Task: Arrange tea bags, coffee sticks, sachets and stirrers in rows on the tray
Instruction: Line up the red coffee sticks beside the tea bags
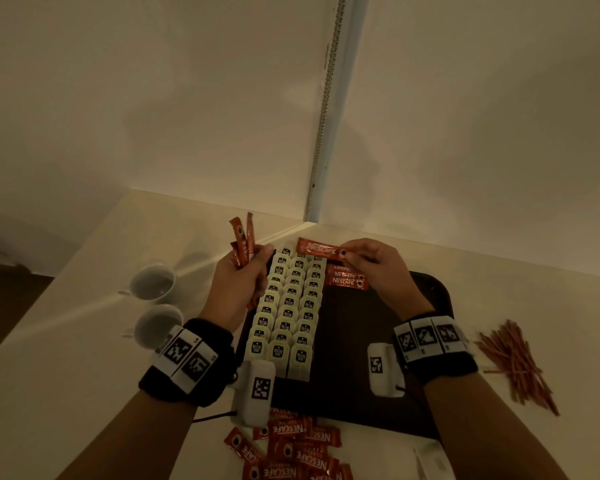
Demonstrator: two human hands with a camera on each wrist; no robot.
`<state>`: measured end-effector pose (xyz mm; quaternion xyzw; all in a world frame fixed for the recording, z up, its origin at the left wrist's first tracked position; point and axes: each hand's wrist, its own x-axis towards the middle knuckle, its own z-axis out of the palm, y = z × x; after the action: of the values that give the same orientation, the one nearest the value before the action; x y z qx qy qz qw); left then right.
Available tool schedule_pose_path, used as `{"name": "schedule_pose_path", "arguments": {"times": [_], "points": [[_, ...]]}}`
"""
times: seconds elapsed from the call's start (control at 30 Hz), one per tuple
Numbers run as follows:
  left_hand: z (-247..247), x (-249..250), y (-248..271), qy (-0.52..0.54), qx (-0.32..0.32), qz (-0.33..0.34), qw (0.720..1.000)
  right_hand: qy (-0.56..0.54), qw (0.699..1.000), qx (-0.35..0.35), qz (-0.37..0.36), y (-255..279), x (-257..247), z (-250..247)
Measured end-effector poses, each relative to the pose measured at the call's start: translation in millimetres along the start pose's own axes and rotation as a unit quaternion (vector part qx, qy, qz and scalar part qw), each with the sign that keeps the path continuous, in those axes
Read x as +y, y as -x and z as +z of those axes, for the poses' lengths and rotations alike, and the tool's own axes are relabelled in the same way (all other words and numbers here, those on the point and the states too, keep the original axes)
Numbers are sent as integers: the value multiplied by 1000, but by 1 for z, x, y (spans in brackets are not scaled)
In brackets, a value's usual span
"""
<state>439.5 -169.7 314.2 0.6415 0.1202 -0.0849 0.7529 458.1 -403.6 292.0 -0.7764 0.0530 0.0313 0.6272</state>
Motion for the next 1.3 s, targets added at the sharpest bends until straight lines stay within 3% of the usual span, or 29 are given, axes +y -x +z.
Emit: {"name": "schedule_pose_path", "arguments": {"times": [0.17,0.3,0.43,0.73,1.3], "points": [[-7,-4,-8,98,-17,-78,992,147,982,105,56,-20,54,-32],[-8,-9,-8,107,-25,-100,989,232,960,79,136,-19,90,-37],[-6,-11,-6,60,-33,-99,993,233,955,46,175,-21,103,-28],[-8,-11,-9,34,-23,-96,995,228,949,126,176,-36,109,-17],[-5,-13,-3,-57,-44,-92,993,258,944,139,154,-43,110,-18]]}}
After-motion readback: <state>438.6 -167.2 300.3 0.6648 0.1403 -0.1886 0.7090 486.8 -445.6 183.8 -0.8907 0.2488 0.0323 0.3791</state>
